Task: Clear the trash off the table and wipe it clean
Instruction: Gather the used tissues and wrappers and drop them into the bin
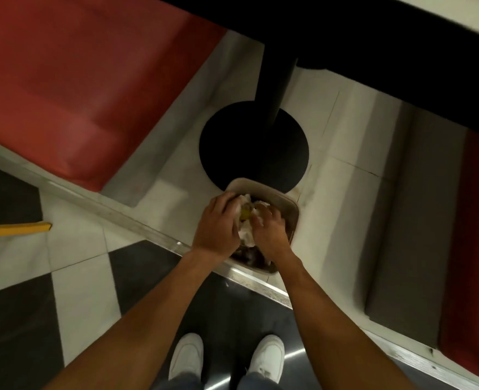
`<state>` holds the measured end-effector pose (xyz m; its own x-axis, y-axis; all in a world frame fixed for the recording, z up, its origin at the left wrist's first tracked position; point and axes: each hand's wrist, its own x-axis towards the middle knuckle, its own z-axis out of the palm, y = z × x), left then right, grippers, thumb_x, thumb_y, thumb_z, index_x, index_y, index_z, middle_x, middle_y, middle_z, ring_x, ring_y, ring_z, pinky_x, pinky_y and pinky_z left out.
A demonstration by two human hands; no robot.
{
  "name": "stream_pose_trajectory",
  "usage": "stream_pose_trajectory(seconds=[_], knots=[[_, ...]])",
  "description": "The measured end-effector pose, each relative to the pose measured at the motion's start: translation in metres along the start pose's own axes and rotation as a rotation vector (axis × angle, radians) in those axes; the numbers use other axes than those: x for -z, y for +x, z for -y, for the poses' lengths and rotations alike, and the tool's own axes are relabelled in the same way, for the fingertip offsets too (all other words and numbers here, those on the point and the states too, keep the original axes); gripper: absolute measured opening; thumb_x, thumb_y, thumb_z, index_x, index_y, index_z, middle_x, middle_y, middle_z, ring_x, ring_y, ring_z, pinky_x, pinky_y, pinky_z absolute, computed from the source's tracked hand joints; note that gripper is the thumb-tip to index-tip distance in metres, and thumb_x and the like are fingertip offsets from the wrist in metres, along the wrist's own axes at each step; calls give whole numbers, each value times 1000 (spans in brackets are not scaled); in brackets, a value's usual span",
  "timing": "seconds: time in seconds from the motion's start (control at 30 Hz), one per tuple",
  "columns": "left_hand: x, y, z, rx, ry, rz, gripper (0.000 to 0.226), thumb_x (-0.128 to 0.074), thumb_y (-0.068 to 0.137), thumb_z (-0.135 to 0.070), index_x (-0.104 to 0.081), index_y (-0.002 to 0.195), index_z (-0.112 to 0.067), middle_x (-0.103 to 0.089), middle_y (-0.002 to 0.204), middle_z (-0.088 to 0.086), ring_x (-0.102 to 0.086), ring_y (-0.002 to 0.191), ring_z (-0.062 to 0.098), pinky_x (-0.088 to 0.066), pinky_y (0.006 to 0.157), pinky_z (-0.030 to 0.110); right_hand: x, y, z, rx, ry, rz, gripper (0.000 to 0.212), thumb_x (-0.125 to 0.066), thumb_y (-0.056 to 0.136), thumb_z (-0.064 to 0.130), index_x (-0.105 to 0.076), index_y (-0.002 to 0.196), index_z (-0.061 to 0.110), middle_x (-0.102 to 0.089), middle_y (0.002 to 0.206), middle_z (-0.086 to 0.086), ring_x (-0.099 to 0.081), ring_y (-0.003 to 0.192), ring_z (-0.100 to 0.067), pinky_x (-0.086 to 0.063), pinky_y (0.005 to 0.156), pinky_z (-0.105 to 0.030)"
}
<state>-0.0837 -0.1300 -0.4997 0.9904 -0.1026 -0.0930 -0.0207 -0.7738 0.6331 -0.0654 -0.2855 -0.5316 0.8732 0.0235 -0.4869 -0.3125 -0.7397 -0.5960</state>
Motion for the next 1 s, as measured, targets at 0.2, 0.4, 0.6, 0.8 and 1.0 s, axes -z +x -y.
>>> stream_pose_trajectory(seconds=[0.2,0.4,0.6,0.8,1.0], knots=[[4,-4,10,131,34,27,55,-48,94,-22,-53,146,-7,-49,152,15,-44,137,36,-44,112,54,-20,9,-9,-32,-300,202,77,-51,102,52,-18,166,24,-11,172,-11,-15,157,-39,-20,128,-55],[28,-12,-3,151,78,153,51,-59,100,-23,-48,149,-17,-50,148,8,-43,135,29,-40,113,45,0,-11,6,48,-375,172,91,-29,91,75,-5,166,30,-8,173,-6,-13,158,-37,-19,127,-59],[83,-32,-50,148,99,210,44,-57,100,-23,-53,143,-16,-54,141,11,-48,129,30,-43,109,44,61,-72,52,-15,-102,63,90,-71,92,57,-25,163,27,-20,171,-9,-24,155,-35,-22,126,-45],[161,-64,-111,131,27,227,39,-58,102,-23,-57,141,-22,-61,129,9,-57,119,27,-52,102,45,122,-160,106,-130,80,24,71,-71,87,52,-47,151,31,-52,153,-4,-51,137,-31,-43,114,-37],[245,-98,-183,107,-44,242,34,-55,102,-20,-62,135,-22,-65,127,3,-61,115,23,-52,99,40,194,-262,174,-132,157,-8,50,-71,96,25,-59,143,14,-63,142,-9,-59,128,-29,-40,97,-24]])
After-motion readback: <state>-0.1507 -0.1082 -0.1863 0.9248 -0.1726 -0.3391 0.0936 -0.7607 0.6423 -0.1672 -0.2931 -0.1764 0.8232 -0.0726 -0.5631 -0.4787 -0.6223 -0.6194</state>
